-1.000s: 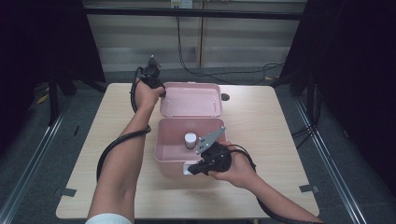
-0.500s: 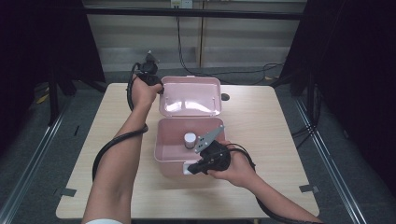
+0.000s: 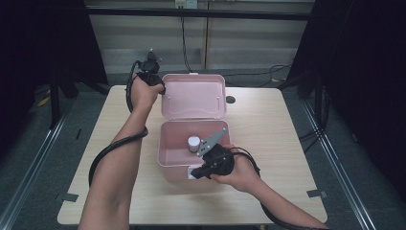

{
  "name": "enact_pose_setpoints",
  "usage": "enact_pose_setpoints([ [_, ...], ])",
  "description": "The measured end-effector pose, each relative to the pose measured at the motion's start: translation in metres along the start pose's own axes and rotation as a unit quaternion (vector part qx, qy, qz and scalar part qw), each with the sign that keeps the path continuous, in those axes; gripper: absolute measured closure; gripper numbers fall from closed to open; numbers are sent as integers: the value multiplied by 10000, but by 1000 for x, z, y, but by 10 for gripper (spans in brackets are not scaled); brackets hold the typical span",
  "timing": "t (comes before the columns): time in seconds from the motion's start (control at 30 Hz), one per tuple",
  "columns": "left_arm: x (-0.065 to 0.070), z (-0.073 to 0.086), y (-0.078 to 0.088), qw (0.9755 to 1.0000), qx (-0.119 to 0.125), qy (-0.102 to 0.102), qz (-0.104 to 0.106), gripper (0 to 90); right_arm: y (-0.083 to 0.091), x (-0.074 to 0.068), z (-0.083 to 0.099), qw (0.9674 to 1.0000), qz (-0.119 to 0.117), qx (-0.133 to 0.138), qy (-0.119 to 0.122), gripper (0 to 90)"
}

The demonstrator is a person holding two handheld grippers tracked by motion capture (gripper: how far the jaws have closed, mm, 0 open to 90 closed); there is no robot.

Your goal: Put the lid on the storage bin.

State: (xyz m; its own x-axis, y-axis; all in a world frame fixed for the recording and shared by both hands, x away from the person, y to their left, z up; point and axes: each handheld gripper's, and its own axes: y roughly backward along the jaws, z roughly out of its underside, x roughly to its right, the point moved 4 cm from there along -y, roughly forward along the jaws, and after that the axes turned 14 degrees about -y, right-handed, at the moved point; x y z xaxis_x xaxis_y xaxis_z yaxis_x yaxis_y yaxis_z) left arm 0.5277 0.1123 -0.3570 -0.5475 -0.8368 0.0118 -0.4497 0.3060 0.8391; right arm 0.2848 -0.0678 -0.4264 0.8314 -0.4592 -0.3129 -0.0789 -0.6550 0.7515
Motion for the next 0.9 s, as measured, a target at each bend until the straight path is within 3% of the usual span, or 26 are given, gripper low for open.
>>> enact_pose_setpoints([
  [0.3, 2, -2, 9, 9999, -16, -129, -31, 841, 0, 0, -1, 10000, 60, -23, -9, 900],
  [0.9, 6, 1, 25, 9997, 114, -195, 34, 849, 0, 1, -2, 9999, 51, -17, -132, 900],
])
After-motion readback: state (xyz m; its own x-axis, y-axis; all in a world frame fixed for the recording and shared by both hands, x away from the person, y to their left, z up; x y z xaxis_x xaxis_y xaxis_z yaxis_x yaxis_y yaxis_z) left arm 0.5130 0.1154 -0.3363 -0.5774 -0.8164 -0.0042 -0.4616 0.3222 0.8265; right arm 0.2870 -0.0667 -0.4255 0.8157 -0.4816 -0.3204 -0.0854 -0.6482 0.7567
